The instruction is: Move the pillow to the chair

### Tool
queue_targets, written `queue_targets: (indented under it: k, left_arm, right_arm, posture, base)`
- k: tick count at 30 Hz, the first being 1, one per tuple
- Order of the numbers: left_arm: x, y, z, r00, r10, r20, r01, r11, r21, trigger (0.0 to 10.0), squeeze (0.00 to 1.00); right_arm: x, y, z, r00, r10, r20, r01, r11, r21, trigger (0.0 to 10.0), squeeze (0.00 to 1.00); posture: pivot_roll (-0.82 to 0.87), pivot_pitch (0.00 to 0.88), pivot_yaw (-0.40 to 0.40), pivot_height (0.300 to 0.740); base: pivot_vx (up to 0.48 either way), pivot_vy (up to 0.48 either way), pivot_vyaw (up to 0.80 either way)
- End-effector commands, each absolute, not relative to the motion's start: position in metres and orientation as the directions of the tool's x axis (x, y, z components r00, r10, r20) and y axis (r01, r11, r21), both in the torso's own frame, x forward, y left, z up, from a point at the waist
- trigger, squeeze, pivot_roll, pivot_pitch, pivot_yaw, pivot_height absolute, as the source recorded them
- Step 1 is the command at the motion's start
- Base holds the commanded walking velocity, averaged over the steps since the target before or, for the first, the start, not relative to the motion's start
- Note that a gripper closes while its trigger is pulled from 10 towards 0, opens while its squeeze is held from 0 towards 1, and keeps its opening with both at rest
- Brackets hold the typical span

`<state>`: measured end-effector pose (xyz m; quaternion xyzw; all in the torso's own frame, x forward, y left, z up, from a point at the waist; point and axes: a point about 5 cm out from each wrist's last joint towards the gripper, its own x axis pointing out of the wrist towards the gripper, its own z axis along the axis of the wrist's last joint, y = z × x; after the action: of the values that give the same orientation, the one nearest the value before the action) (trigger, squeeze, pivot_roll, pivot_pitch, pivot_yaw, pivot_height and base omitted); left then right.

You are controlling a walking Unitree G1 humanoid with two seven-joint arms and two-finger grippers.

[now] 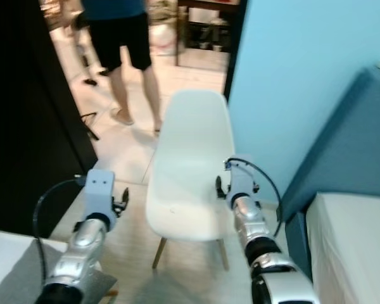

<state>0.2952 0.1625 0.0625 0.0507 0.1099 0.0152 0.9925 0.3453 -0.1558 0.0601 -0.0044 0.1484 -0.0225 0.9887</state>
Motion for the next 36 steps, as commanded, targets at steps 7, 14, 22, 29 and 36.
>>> queue_targets:
  k: [7, 14, 22, 29, 36]
  left_arm:
    - [0.2943, 0.1692, 0.0603, 0.973, 0.063, -0.224, -0.041, 0.994, 0.1, 10.0, 0.0]
    - [0.2935, 0.1681, 0.0585, 0.971, 0.056, -0.231, -0.033, 0.994, 0.101, 10.0, 0.0]
    - [0.2925, 0.1644, 0.0557, 0.97, 0.05, -0.24, -0.028, 0.995, 0.093, 10.0, 0.0]
    - [0.2937, 0.1628, 0.0557, 0.97, 0.042, -0.241, -0.021, 0.996, 0.091, 10.0, 0.0]
    - [0.2964, 0.1626, 0.0581, 0.972, 0.048, -0.232, -0.028, 0.996, 0.088, 10.0, 0.0]
  right_arm:
    - [0.3462, -0.1539, 0.0644, 0.966, -0.077, -0.247, 0.073, 0.997, -0.026, 10.0, 0.0]
    - [0.3441, -0.1536, 0.0603, 0.96, -0.072, -0.269, 0.069, 0.997, -0.021, 10.0, 0.0]
    - [0.3444, -0.155, 0.0595, 0.958, -0.068, -0.279, 0.068, 0.998, -0.008, 10.0, 0.0]
    - [0.3449, -0.1534, 0.0596, 0.957, -0.059, -0.283, 0.062, 0.998, 0.003, 10.0, 0.0]
    - [0.3484, -0.1526, 0.0635, 0.958, -0.053, -0.282, 0.059, 0.998, 0.015, 10.0, 0.0]
  posture:
    - [0.04, 0.02, -0.058, 0.74]
    - [0.03, 0.029, -0.057, 0.74]
    - [0.02, 0.033, -0.058, 0.74]
    - [0.02, 0.028, -0.056, 0.74]
    - [0.03, 0.024, -0.063, 0.74]
  base:
    - [0.0, 0.0, -0.8]
    - [0.0, 0.0, -0.8]
    - [0.0, 0.0, -0.8]
    - [0.0, 0.0, -0.8]
    - [0.0, 0.0, -0.8]
